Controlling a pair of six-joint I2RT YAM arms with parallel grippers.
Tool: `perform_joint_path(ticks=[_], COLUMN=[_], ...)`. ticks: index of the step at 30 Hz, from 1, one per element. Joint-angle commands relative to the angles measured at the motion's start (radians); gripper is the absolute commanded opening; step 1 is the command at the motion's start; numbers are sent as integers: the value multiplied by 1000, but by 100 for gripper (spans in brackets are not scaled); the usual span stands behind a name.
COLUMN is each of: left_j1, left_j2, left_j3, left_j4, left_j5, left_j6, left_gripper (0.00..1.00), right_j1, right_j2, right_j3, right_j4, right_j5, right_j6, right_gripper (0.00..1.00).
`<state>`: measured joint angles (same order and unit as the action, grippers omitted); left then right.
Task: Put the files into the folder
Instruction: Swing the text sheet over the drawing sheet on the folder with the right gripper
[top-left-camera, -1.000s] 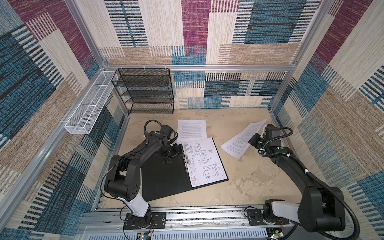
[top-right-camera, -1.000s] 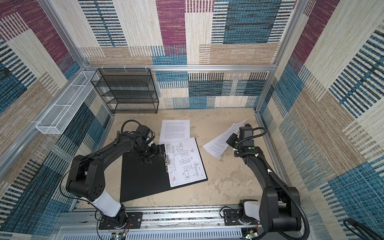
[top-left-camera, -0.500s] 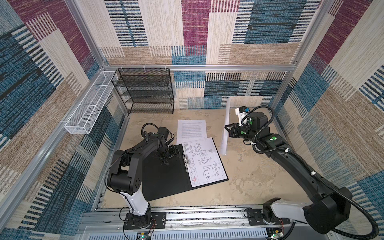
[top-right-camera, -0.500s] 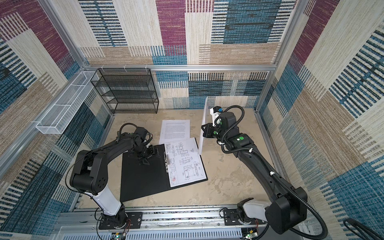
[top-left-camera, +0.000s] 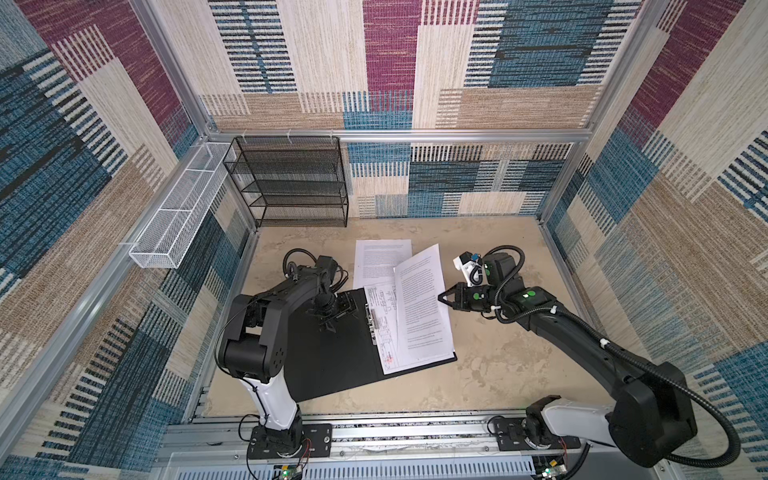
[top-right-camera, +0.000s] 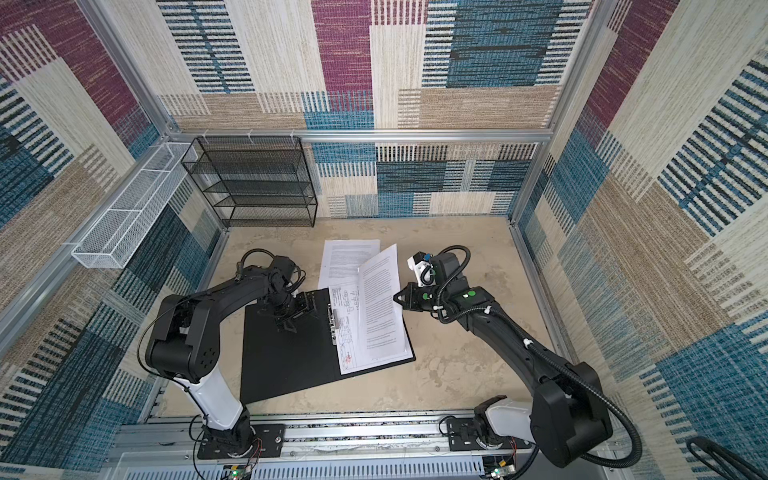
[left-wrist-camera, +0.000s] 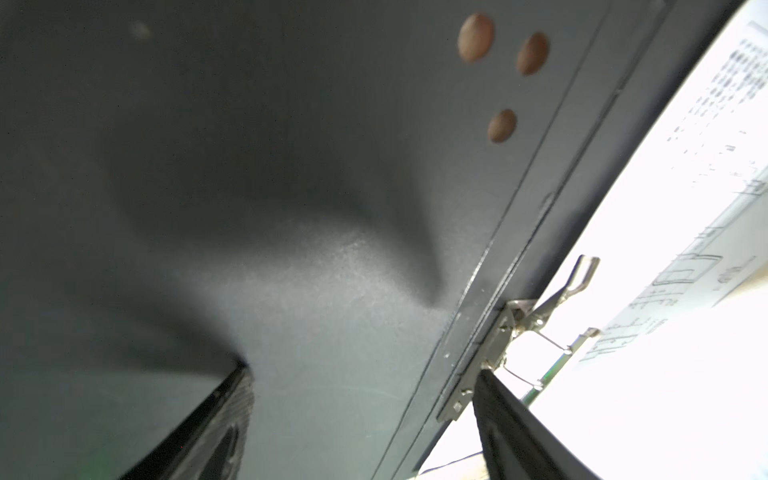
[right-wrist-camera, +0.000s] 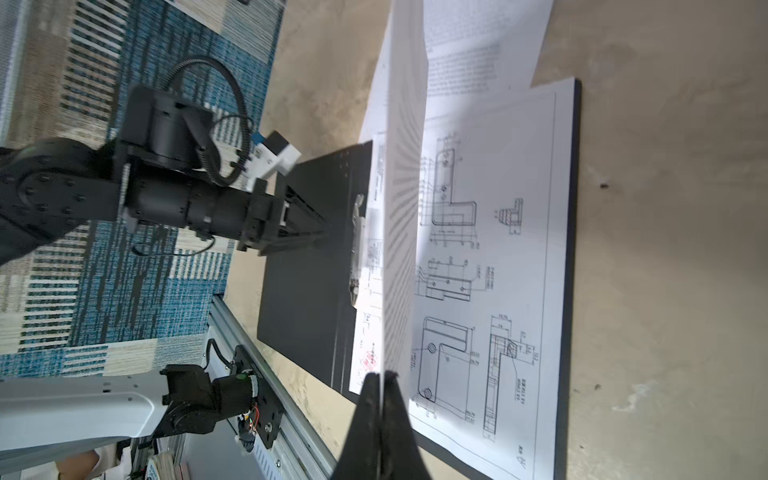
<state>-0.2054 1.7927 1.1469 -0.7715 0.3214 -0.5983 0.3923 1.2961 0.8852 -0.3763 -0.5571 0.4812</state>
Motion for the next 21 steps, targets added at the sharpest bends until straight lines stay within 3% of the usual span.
perform_joint_path(ticks=[1, 5, 11, 21], left_j1=[0, 0, 0, -2], left_j2=[5, 11, 21, 21], left_j3=[0, -3, 0, -1], left_j4=[-4, -1, 0, 3], left_j5=[-12, -10, -4, -1], left_j6=[21, 21, 21, 23], left_gripper=[82, 82, 82, 82], right_j1=[1, 1, 3, 23], right_j2=[38, 134, 251, 333], right_j3=[-26, 1, 37, 78], right_j4=[79, 62, 76, 92], right_j5=[3, 56, 35, 26], right_j6=[-12, -78, -128, -153], right_gripper=[3, 3, 2, 1])
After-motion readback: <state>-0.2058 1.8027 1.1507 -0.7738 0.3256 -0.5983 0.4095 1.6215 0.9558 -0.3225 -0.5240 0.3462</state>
